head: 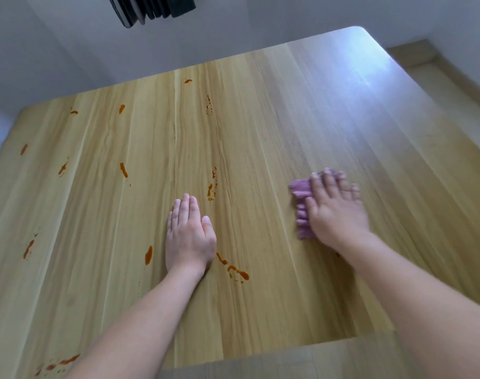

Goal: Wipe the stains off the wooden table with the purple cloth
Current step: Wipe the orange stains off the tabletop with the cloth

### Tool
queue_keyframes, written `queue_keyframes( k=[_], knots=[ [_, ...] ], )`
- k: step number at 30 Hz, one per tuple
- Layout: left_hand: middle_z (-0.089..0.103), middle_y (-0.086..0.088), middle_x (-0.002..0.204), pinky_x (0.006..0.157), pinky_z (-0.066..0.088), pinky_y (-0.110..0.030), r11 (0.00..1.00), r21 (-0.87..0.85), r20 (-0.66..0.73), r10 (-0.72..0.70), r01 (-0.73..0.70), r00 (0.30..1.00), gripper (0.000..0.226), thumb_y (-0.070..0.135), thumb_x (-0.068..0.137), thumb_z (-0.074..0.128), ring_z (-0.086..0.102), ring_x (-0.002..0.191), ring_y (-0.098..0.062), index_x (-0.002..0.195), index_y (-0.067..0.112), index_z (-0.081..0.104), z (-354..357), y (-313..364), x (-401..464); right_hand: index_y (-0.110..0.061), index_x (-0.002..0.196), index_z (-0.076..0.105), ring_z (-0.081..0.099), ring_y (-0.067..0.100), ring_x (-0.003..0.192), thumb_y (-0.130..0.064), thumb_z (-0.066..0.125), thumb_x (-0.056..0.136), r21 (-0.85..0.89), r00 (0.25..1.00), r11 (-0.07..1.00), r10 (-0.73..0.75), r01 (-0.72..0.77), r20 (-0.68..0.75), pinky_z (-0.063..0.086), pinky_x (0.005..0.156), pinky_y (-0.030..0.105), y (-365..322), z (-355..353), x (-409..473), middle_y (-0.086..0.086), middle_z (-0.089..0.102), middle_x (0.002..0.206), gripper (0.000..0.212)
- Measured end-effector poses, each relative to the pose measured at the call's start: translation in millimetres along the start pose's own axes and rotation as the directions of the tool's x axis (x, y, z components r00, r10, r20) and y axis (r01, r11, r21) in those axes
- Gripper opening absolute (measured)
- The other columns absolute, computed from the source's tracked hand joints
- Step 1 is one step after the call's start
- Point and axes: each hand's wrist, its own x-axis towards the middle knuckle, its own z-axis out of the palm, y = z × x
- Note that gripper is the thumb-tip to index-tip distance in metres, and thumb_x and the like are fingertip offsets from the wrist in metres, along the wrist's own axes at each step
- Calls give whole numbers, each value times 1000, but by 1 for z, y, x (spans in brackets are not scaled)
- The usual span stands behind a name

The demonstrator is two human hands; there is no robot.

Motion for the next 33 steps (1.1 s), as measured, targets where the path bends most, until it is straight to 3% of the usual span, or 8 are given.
queue_keyframes(
  k=[6, 10, 12, 16, 21, 25, 29, 33],
  knots=[
    [7, 0, 161, 120, 1, -31, 1000, -10, 8, 9, -9, 1000, 58, 32, 98, 23, 0, 147, -13, 152, 13, 13, -1, 0, -2, -18, 155, 5, -9, 31, 147, -43, 16, 99, 6, 979, 980, 201, -201, -15, -4, 118, 46, 18, 5, -25, 10, -4, 162, 62],
    [10, -2, 160, 120, 4, -32, 1000, -12, 2, 6, -6, 1000, 58, 31, 98, 26, 4, 147, -15, 152, 11, 17, 0, 0, -1, -15, 153, 16, -5, 33, 147, -44, 16, 93, 72, 995, 997, -8, 14, -96, -10, 116, 46, -51, 31, -77, 12, 6, 161, 67],
    [12, -3, 160, 120, 5, -33, 1000, -7, -7, 9, -9, 1000, 57, 30, 98, 27, 6, 147, -16, 151, 10, 18, 0, 0, 0, -14, 151, 27, 3, 31, 148, -42, 21, 95, 83, 989, 989, -110, 119, -98, -2, 116, 46, -71, 40, -100, 12, 17, 159, 63],
    [12, -3, 160, 120, 5, -33, 1000, -6, -7, 6, -7, 1000, 57, 30, 98, 27, 6, 147, -16, 151, 11, 18, 0, 0, -1, -24, 152, 25, 3, 24, 148, -47, 17, 96, 79, 968, 966, -239, 245, -77, 0, 117, 43, -42, 36, -102, 2, 17, 160, 61],
    [11, -3, 160, 120, 4, -33, 1000, -2, -7, 5, -5, 1000, 57, 30, 98, 25, 5, 147, -16, 151, 11, 17, 1, 0, -2, -27, 154, 11, -7, 23, 148, -49, 7, 91, 39, 994, 996, 81, -78, -74, -7, 118, 44, 35, 23, -81, 0, 2, 162, 67],
    [12, -4, 160, 120, 4, -33, 1000, -3, -14, 9, -9, 1000, 57, 29, 98, 26, 6, 147, -16, 151, 11, 18, 1, 0, -1, -17, 155, 7, -7, 32, 147, -41, 15, 96, 39, 973, 976, 217, -214, -75, -4, 118, 47, 11, 24, -86, 11, -1, 161, 64],
    [11, -3, 160, 120, 4, -32, 1000, 1, -8, 6, -6, 1000, 57, 30, 98, 26, 5, 147, -16, 151, 11, 18, 0, 0, -1, -14, 154, 10, -14, 32, 146, -41, 20, 96, 108, 994, 994, 18, -7, -105, -5, 118, 48, -54, 41, -129, 13, -3, 161, 64],
    [13, -4, 160, 120, 5, -32, 1000, 4, -9, 11, -11, 1000, 57, 30, 98, 26, 7, 147, -17, 151, 10, 19, 0, 2, -1, -17, 150, 32, 7, 28, 148, -40, 27, 96, 125, 977, 972, -188, 199, -96, 8, 116, 48, -55, 45, -145, 8, 22, 158, 58]
  ],
)
